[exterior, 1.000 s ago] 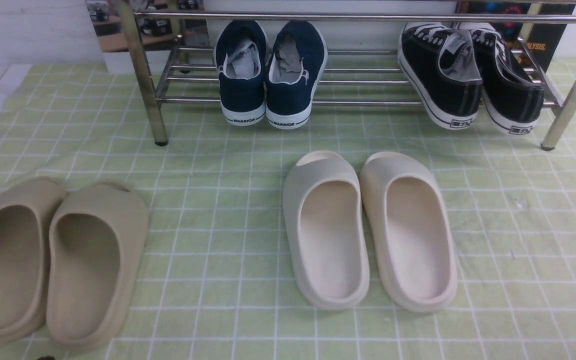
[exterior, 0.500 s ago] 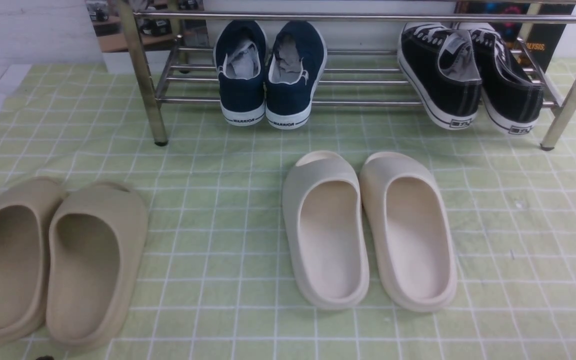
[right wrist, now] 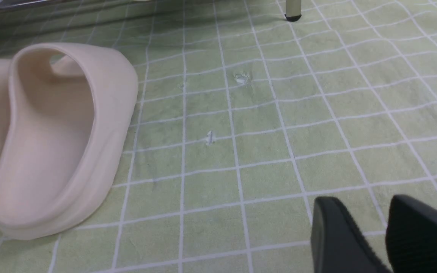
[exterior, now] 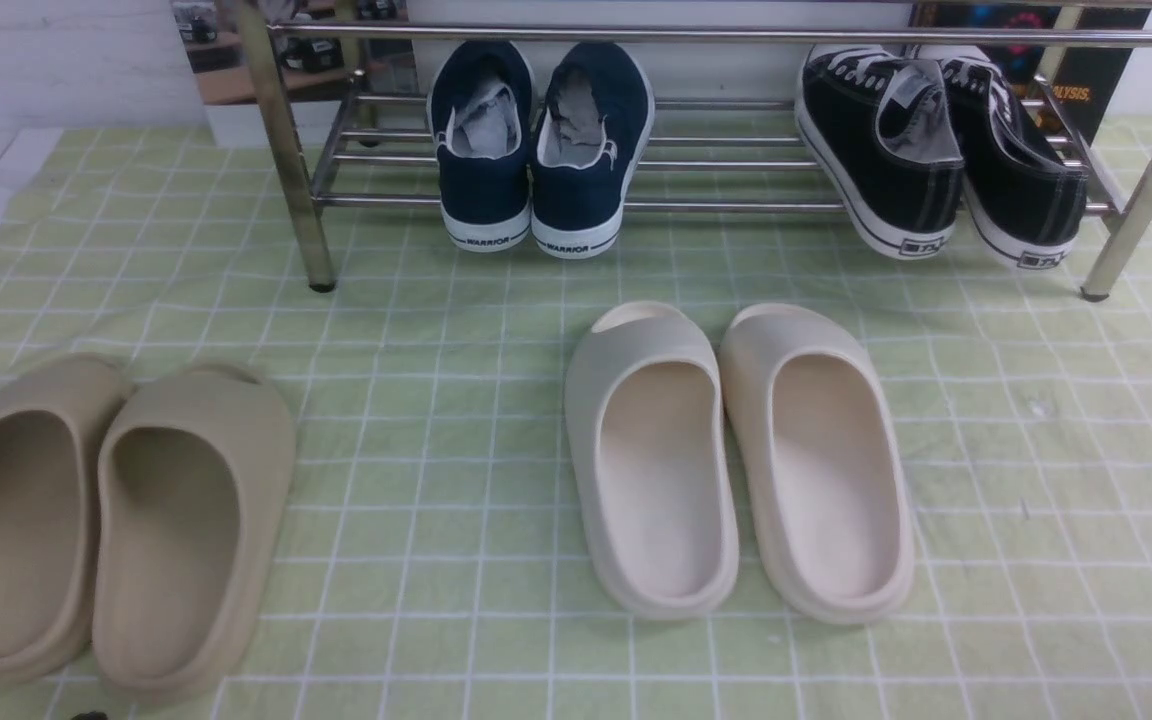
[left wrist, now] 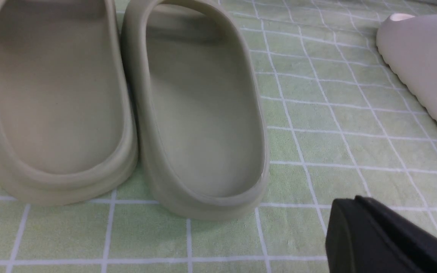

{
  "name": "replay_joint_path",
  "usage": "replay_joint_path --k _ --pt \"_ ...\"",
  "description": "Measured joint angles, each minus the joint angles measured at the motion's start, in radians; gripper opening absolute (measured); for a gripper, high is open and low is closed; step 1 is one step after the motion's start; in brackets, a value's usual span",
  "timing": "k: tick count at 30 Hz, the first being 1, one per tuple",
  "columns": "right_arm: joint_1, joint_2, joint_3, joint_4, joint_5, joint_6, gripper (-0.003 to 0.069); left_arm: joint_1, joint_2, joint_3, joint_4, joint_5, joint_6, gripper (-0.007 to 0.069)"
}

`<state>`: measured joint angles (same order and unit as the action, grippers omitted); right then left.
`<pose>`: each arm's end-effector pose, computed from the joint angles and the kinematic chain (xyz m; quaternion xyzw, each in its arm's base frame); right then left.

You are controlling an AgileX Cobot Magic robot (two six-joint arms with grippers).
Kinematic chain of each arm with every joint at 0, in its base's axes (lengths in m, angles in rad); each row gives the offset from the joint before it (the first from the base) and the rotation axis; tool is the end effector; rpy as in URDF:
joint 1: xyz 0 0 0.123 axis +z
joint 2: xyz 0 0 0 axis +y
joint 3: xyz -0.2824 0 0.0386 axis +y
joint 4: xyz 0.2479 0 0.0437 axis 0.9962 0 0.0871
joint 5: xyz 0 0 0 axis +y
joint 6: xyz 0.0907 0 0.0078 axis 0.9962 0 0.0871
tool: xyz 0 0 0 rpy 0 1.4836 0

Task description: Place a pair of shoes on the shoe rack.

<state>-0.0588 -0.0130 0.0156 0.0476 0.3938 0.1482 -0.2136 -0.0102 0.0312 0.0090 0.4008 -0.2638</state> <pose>0.0518 -0.0014 0.1732 0.0957 0.8017 0.0467 0.5881 0.0508 -0.0107 0.1672 -0.0181 0.8148 -0.1333 0.5640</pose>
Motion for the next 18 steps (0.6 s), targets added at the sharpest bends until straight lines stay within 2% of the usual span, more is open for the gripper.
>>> replay_joint_path --k 18 --pt "0.0 0.0 0.0 0.0 0.0 0.0 0.0239 0.0 0.0 0.0 -0.001 -0.001 0.0 0.0"
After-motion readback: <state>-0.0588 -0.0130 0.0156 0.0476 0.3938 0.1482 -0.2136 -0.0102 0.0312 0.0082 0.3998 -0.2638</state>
